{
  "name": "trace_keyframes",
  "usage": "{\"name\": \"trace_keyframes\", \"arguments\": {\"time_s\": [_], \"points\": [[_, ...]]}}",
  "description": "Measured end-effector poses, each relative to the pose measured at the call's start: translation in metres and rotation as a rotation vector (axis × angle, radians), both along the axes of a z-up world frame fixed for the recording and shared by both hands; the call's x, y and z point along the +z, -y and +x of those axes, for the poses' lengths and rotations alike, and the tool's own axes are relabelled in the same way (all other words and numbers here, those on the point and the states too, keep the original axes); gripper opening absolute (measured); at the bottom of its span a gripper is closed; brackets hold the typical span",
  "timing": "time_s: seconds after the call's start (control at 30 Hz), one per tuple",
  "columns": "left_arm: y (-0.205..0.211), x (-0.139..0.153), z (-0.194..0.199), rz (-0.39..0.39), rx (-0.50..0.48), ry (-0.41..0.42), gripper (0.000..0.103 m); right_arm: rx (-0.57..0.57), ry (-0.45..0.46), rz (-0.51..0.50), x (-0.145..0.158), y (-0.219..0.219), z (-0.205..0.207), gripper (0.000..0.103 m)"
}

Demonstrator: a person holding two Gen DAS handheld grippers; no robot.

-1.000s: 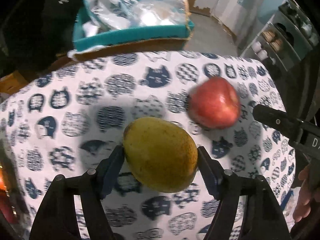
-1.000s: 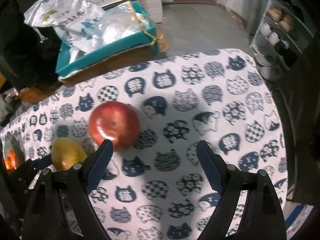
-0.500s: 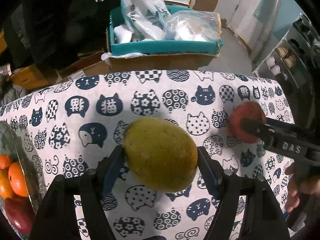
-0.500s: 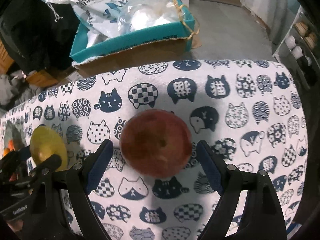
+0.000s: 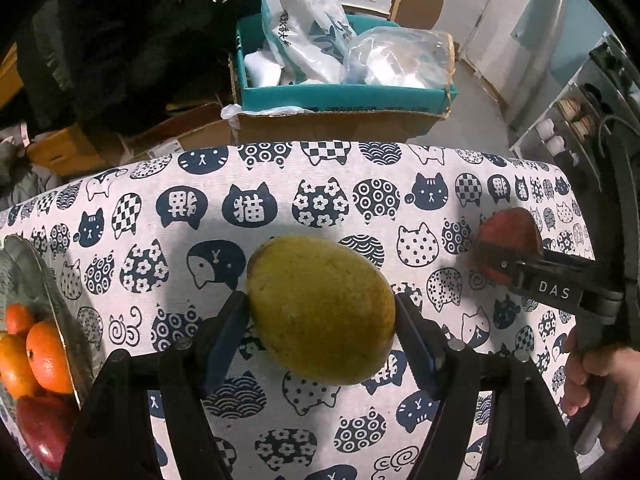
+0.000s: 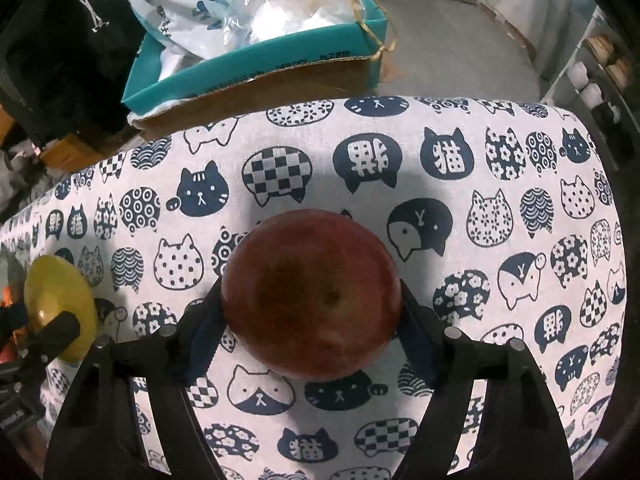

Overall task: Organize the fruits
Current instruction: 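Lift the pear with left tool while right tool carries the apple toward the bowl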

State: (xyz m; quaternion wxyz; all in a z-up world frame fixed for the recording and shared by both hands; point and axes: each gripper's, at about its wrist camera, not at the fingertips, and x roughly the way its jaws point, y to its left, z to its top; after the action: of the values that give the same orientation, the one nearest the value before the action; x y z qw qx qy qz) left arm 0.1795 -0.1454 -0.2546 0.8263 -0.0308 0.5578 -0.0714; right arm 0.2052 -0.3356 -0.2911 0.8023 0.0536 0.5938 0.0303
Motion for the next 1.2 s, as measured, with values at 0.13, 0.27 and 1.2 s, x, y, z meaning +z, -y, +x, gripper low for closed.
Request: {"name": "trace_keyframes", "arguments": {"time_s": [0.13,0.27,1.2], "points": [[-0.002,0.006,-0.004,0.006,-0.001,0.015,0.075,-0.002,0.023,-0.016,0.006,0.001,-0.009,0.077],[-0.006,0.015,-0.010,0.012,0.000,0.033,0.075,-0.003,0.052,-0.029,0.016,-0.002,-0.016,0.077],[-0.047,0.122,-0.075,0.015,0.011,0.229,0.075,0.086,0.320,-0.078,0.151,-0.053,-0.082,0.077]]}}
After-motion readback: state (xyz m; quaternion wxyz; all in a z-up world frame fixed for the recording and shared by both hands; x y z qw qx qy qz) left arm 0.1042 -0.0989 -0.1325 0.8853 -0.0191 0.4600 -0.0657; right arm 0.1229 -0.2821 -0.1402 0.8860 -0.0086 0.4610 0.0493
